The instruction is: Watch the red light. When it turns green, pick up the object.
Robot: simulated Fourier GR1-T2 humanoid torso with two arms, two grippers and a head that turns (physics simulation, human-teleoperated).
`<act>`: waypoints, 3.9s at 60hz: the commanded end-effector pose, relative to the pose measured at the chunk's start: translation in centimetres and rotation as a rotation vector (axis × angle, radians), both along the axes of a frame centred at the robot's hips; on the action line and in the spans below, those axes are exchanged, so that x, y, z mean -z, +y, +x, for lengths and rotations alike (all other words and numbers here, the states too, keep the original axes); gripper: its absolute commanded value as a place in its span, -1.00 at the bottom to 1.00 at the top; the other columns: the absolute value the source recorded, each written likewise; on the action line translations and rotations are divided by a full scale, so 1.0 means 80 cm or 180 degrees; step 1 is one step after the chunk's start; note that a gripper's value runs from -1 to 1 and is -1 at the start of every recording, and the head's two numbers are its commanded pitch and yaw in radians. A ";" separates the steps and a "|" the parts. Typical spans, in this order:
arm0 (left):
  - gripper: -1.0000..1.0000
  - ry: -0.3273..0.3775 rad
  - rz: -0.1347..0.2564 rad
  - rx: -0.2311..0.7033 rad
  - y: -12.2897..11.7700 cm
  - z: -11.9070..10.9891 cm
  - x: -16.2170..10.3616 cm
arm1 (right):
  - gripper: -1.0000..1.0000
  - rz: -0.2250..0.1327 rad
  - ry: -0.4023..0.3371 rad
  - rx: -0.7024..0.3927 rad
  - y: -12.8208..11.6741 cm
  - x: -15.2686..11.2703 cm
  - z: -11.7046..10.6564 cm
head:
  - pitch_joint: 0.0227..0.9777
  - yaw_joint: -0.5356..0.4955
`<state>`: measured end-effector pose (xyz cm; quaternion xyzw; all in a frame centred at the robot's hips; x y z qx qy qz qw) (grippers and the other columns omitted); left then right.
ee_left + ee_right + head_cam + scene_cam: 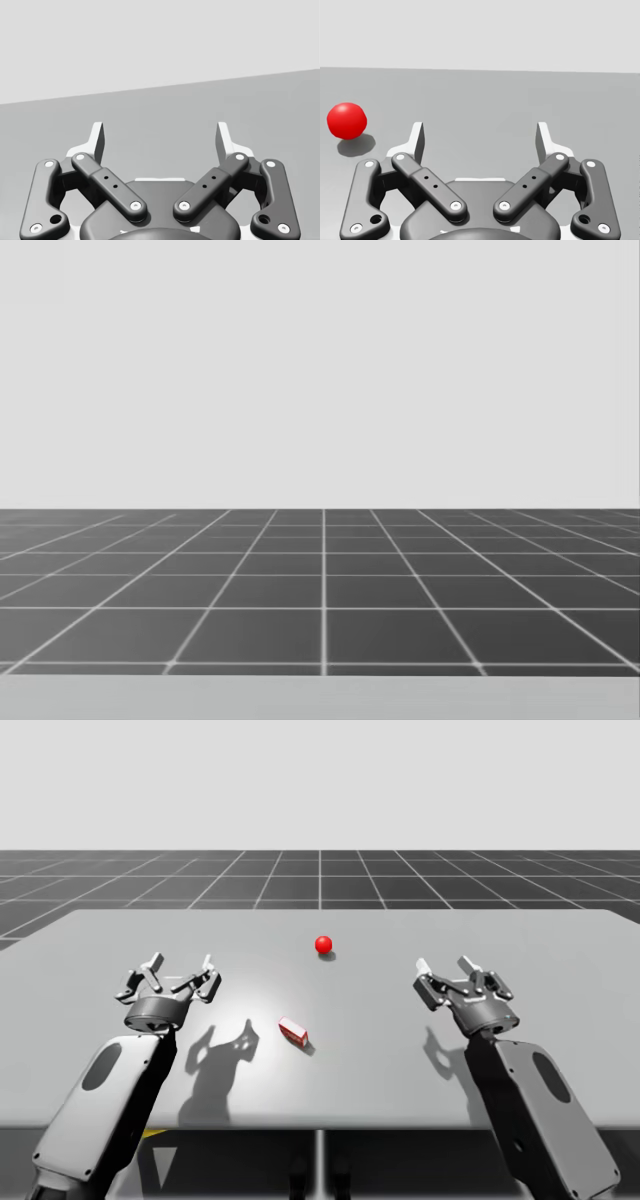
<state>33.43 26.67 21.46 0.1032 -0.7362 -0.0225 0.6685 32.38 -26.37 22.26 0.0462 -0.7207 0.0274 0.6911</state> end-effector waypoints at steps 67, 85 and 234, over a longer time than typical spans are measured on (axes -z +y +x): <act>-1.00 0.0003 0.0073 0.0042 0.005 0.004 0.003 | -1.00 -0.0260 0.0002 0.0025 0.002 0.008 0.005 | 0.17 -0.01; -1.00 0.0005 0.0074 0.0046 0.005 0.004 0.004 | -1.00 -0.0261 0.0003 0.0021 0.002 0.008 0.006 | 0.16 -0.01; -1.00 0.0010 0.0069 0.0070 0.003 0.003 0.003 | -1.00 -0.0243 0.0039 -0.0014 0.002 0.007 0.003 | 0.17 -0.01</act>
